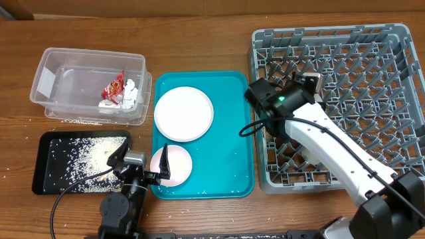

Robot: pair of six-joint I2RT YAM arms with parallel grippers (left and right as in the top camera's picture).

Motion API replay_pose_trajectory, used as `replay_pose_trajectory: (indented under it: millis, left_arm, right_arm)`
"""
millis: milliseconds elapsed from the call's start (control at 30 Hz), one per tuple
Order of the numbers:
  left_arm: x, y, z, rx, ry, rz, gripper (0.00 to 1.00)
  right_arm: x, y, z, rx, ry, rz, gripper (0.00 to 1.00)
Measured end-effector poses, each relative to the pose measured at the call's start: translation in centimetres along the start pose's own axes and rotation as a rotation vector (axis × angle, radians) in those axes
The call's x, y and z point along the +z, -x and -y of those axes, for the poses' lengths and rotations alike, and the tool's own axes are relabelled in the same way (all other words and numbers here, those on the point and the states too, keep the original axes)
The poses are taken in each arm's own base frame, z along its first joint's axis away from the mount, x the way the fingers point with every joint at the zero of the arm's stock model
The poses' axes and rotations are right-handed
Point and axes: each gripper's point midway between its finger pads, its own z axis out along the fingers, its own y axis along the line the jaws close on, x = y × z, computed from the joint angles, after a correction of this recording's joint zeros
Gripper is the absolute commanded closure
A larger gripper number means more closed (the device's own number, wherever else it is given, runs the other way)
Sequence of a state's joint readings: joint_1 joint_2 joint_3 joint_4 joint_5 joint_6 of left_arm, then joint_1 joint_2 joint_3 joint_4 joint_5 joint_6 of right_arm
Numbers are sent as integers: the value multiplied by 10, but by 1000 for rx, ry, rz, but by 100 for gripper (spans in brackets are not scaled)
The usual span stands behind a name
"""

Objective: Sort waste into correct bins and load items into the dishwasher
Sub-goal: 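Carry the white bowl into the rack and lower it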

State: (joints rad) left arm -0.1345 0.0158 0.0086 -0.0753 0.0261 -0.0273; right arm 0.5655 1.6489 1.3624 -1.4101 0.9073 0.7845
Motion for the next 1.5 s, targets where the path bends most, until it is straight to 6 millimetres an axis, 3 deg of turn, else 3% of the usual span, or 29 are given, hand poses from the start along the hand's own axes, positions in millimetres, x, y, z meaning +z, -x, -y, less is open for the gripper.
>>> replay_pose_trajectory:
  millis: [133, 267, 467, 700, 867, 1133, 1433, 1500]
  left_arm:
    - [0, 0, 0, 0, 0, 0, 0]
    - [0, 0, 0, 0, 0, 0, 0]
    - [0, 0, 0, 0, 0, 0, 0]
    - [0, 0, 0, 0, 0, 0, 0]
    - [0, 0, 0, 0, 0, 0, 0]
    - [0, 0, 0, 0, 0, 0, 0]
    - [0, 0, 0, 0, 0, 0, 0]
    - [0, 0, 0, 0, 0, 0, 0]
  right_arm:
    - [-5, 2, -18, -2, 70, 11, 96]
    - [-14, 12, -23, -32, 94, 50, 96]
    - [-35, 39, -12, -38, 76, 136, 96]
    - [-28, 23, 10, -103, -10, 74, 96]
    - [-21, 14, 6, -145, -35, 27, 96]
    - [9, 2, 5, -189, -108, -87, 96]
    - [-12, -6, -10, -244, -76, -51, 96]
    - [-16, -5, -4, -239, -113, -25, 96]
